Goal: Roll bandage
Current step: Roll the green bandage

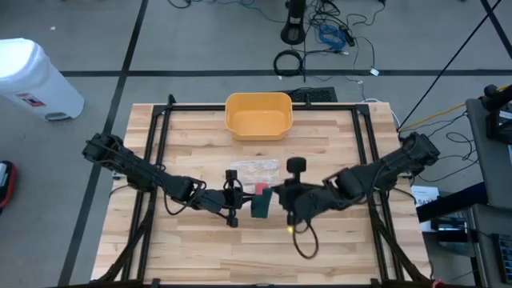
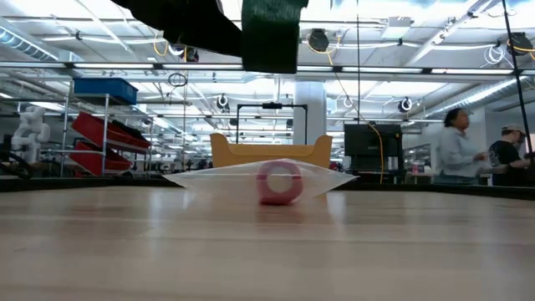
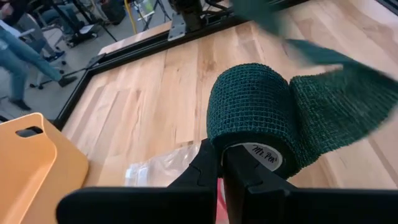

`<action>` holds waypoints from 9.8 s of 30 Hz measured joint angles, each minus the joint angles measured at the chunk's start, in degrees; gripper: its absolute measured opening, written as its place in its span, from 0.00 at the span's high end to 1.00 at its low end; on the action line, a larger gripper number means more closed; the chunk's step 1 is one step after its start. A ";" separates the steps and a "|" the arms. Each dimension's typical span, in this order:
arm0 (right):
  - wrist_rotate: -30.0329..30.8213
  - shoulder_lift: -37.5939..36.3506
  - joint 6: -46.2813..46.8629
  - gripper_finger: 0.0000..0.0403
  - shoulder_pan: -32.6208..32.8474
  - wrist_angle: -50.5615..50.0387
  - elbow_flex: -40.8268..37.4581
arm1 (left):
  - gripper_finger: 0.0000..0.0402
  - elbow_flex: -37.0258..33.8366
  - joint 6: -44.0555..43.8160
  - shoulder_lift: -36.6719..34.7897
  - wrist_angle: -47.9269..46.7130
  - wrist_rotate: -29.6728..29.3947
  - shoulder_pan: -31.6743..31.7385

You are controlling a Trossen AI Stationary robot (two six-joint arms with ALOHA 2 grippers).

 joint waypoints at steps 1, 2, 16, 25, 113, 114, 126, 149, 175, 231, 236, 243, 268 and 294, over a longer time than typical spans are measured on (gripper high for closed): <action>-0.20 -0.15 0.33 1.00 -0.99 -0.74 0.00 | 1.00 0.00 0.00 0.00 0.00 0.00 -0.25; -0.90 -0.23 0.40 1.00 -1.93 -1.27 0.00 | 1.00 0.00 0.00 0.00 -0.01 0.00 -0.43; -13.87 -0.25 -0.02 1.00 -12.25 -4.62 0.00 | 1.00 -0.02 -0.11 1.75 0.23 1.66 -2.56; -19.97 0.54 3.02 0.95 -13.80 -5.68 -0.02 | 1.00 0.00 2.91 1.77 4.37 1.70 -4.41; -21.96 19.21 4.79 1.00 2.44 105.34 -45.65 | 1.00 1.99 3.00 1.70 8.46 -2.70 0.96; -21.93 18.93 4.81 1.00 2.38 104.48 -44.94 | 1.00 1.99 3.26 1.70 8.19 -2.93 0.96; -18.64 8.34 5.89 1.00 1.47 90.51 -42.03 | 1.00 2.01 2.40 1.66 2.33 -3.68 0.23; -14.72 6.07 17.98 0.95 -2.19 90.31 -42.10 | 1.00 1.97 0.97 1.68 2.43 -6.26 -3.60; -17.31 -7.33 19.97 0.76 -3.60 69.82 -42.18 | 1.00 1.95 0.39 1.75 1.20 -4.25 -5.22; -36.86 -2.17 18.91 0.99 -11.05 76.53 -42.14 | 1.00 1.95 1.25 1.70 2.95 -5.18 -4.26; -31.75 -2.25 20.36 1.00 -9.04 76.61 -42.14 | 1.00 1.95 -0.11 1.70 2.19 -5.87 -4.28; -17.77 -5.34 18.21 1.00 -4.62 72.72 -42.14 | 1.00 1.97 -0.22 1.70 1.07 -7.48 -4.24; -12.85 -4.35 22.50 0.83 -5.15 68.54 -42.12 | 1.00 1.97 -0.21 1.70 3.41 -7.54 -4.39; -13.82 -1.23 17.44 0.75 -4.02 75.59 -42.07 | 1.00 1.81 -1.12 1.77 7.00 -7.82 -4.79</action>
